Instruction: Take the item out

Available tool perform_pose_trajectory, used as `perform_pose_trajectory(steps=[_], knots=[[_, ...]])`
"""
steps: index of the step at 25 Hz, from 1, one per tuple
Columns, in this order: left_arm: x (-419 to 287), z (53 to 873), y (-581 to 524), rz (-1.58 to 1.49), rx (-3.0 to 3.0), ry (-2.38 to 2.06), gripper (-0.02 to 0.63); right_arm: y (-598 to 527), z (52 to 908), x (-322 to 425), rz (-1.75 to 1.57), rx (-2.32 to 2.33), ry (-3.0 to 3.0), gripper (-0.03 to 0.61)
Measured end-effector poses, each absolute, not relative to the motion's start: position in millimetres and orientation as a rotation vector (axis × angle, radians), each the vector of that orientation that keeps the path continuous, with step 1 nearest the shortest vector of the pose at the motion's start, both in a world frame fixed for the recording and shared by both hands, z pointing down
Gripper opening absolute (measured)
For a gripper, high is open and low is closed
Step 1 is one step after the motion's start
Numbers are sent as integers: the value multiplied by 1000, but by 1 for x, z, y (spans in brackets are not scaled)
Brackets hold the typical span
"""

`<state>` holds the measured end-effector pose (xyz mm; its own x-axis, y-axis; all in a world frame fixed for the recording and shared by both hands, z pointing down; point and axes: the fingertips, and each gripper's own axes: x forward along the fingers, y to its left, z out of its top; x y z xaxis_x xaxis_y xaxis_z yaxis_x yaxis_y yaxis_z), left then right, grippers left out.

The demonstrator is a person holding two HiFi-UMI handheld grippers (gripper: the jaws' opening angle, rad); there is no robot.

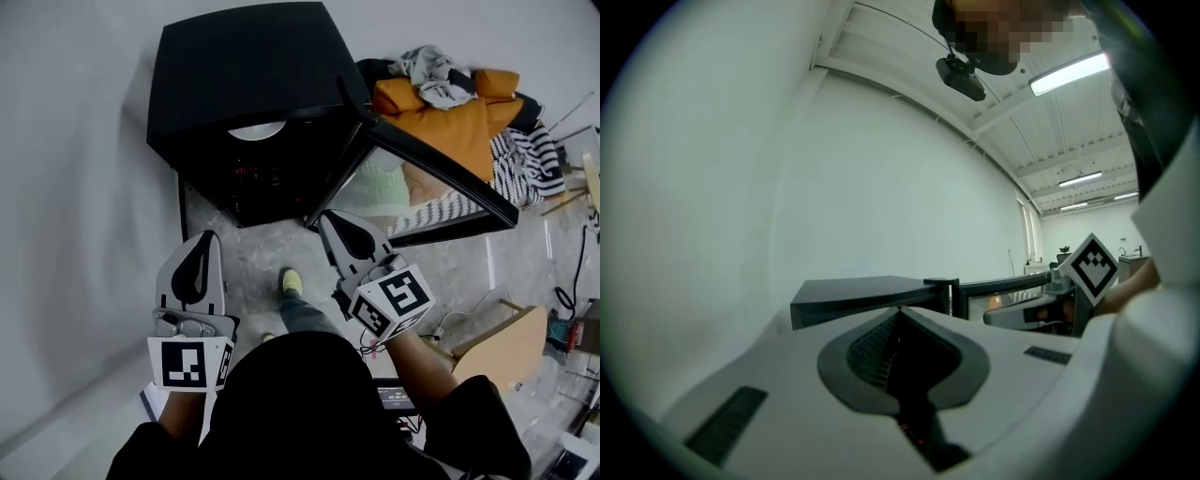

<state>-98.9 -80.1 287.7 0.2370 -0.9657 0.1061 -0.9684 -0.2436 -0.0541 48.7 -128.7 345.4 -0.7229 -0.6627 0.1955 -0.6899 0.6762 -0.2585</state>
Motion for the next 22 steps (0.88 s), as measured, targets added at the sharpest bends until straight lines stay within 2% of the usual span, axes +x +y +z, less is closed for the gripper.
perform_pose_trajectory(steps=[22], knots=[[-72, 288, -172, 300, 2419, -1954, 8, -203, 361, 53, 606, 946, -2860, 5]])
